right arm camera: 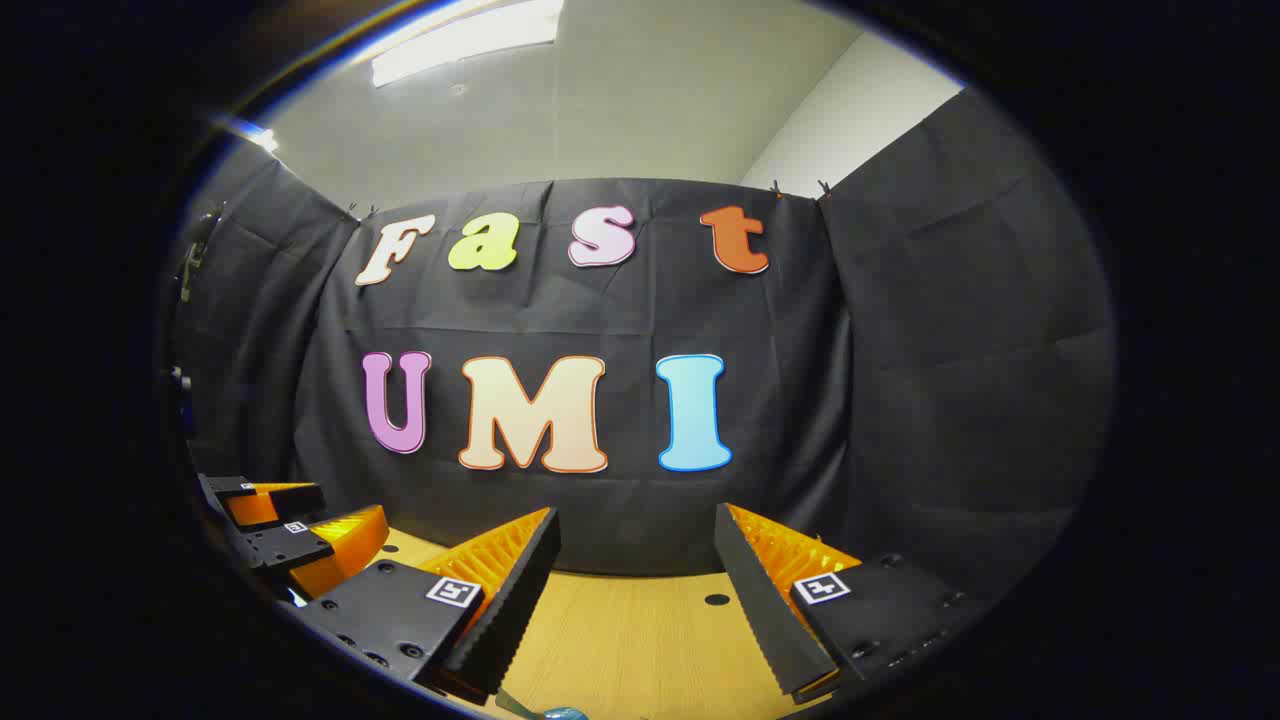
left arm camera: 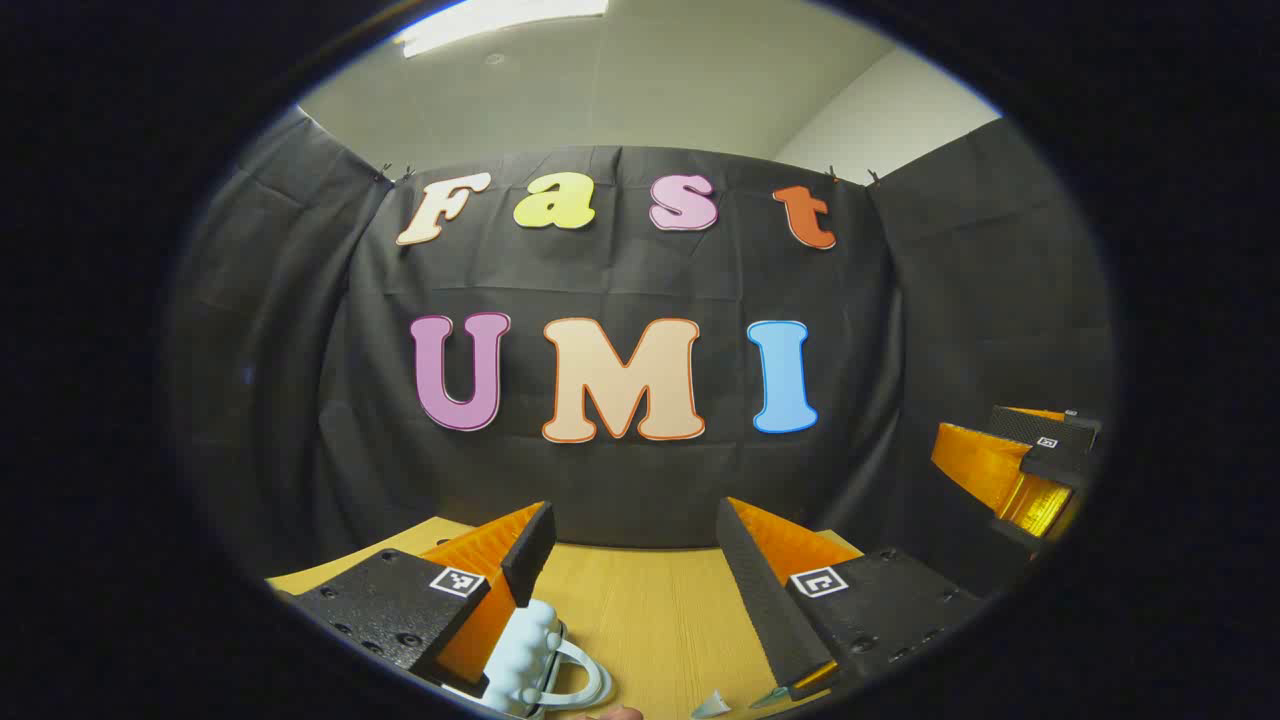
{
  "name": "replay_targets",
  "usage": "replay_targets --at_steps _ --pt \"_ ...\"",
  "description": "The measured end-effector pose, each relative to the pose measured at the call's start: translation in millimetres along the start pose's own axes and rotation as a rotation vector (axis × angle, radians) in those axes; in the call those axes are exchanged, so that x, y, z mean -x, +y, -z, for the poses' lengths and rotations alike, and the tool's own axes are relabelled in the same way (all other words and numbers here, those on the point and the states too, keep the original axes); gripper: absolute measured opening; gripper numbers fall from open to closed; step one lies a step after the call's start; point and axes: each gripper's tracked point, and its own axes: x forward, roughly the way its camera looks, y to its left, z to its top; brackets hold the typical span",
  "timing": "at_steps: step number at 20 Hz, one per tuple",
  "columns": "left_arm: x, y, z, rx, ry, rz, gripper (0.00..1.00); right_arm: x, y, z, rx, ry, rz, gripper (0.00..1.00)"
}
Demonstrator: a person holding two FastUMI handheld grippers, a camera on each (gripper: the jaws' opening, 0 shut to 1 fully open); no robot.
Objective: First open the suitcase, pack the skin care products into it, and then close the suitcase.
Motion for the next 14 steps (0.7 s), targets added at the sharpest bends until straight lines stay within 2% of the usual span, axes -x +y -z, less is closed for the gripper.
replay_targets --at_steps 5,7,11,14 --pt "-2 -1 11 -0.019 0.026 -0.028 0.95 -4 -6 5 -0.006 -0.007 -0.029 0.97" --pt "-2 3 23 -0.027 0.053 -0.050 0.93 -6 -5 15 -0.016 0.008 -0.057 0.97" --pt "2 19 59 -0.058 0.132 -0.089 0.96 -11 -2 33 -0.021 0.044 -0.108 0.97" --pt "0 32 102 -0.030 0.231 -0.090 0.96 -15 -8 37 -0.008 0.051 -0.073 0.97"
